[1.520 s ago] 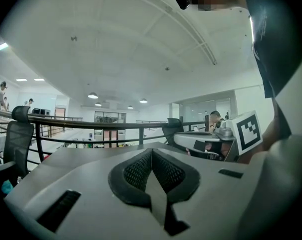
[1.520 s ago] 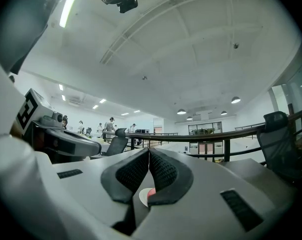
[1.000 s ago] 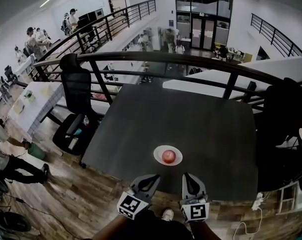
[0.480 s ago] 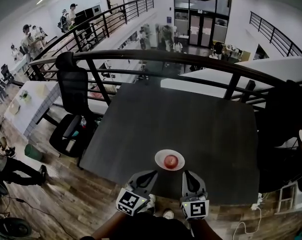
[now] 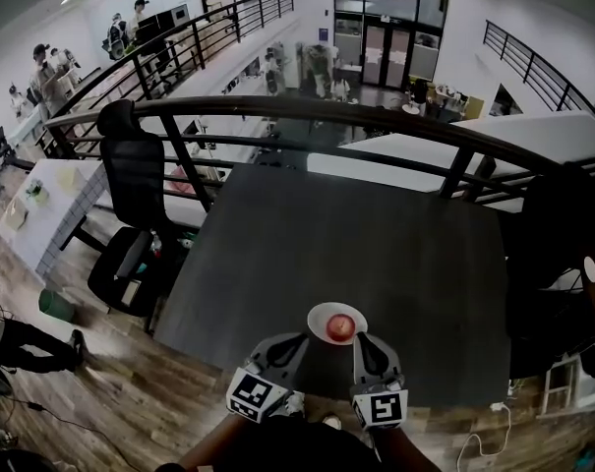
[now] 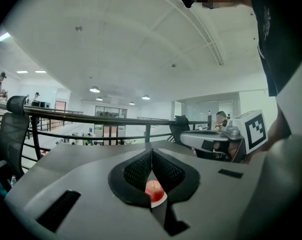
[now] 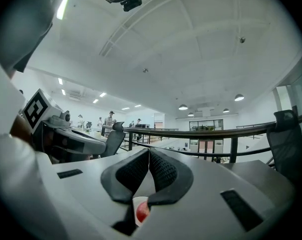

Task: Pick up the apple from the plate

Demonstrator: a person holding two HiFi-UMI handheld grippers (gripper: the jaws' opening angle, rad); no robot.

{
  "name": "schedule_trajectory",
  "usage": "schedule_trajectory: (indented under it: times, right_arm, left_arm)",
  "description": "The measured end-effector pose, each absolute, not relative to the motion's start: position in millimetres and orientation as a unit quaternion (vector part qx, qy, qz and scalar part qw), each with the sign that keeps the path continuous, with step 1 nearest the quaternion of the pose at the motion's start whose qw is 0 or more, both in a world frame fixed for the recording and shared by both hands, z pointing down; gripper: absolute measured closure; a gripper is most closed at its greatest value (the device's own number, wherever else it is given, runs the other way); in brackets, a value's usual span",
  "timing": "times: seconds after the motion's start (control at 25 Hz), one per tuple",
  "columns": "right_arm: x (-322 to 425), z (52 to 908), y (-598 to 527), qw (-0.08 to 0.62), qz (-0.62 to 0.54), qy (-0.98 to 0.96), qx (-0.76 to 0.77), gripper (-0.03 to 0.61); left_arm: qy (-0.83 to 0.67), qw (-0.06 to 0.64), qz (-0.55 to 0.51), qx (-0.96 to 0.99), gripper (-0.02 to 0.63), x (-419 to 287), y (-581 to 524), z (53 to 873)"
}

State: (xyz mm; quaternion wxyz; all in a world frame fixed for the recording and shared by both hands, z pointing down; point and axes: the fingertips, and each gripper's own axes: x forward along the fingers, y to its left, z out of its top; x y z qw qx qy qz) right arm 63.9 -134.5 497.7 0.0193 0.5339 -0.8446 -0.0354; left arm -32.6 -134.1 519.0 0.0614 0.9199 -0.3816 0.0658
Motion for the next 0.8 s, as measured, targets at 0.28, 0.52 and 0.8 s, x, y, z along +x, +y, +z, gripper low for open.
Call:
schedule_trajectory:
  times: [0.28, 0.52, 0.8]
  right_arm:
    - [48.0, 492.6, -158.0, 0.030, -0.051, -0.838, 0.543, 0.554]
    - [36.8, 480.0, -168.5, 0.011, -0.056, -0.825, 0.562, 0.554]
    - [35.9, 476.7, -166.6, 0.020, -0.067, -0.813, 0.579, 0.554]
  left_arm:
    - [-0.365, 0.058, 0.055, 0.927, 0.591, -44.6, -164.9, 512.6]
    - [-0.347, 0.051, 0.046, 0.935, 0.591, -51.8, -181.5, 506.2]
    - [-0.335, 0.053, 0.042, 0.940, 0.591, -56.4, -192.6, 511.6]
